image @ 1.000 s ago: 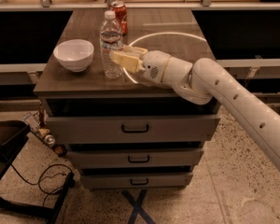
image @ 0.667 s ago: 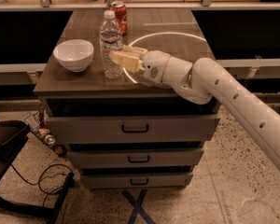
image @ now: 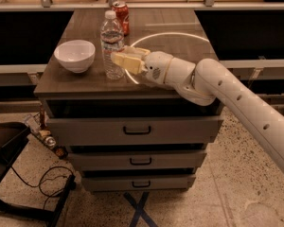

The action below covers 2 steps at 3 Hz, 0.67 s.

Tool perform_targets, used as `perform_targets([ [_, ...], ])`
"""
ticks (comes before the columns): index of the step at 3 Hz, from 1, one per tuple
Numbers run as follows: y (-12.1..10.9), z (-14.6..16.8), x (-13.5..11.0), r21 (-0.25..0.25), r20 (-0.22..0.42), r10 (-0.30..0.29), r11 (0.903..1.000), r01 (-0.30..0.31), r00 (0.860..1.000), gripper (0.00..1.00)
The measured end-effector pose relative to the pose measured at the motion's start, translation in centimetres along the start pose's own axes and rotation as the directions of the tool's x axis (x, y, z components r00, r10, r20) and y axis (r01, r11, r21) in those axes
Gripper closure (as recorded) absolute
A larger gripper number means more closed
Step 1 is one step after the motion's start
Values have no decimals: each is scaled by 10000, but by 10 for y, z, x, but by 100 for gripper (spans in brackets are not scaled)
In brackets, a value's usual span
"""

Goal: Move water bottle near white bowl

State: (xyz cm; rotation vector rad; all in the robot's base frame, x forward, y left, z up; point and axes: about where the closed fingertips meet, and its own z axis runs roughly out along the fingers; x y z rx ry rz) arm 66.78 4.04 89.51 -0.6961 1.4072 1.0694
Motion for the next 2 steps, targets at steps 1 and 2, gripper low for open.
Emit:
perform_targets([
  [1,2,2,0,-45,-5,-3,10000,3,10000,12],
  [2,4,4,0,-84,-8,-5,10000,5,10000,0],
])
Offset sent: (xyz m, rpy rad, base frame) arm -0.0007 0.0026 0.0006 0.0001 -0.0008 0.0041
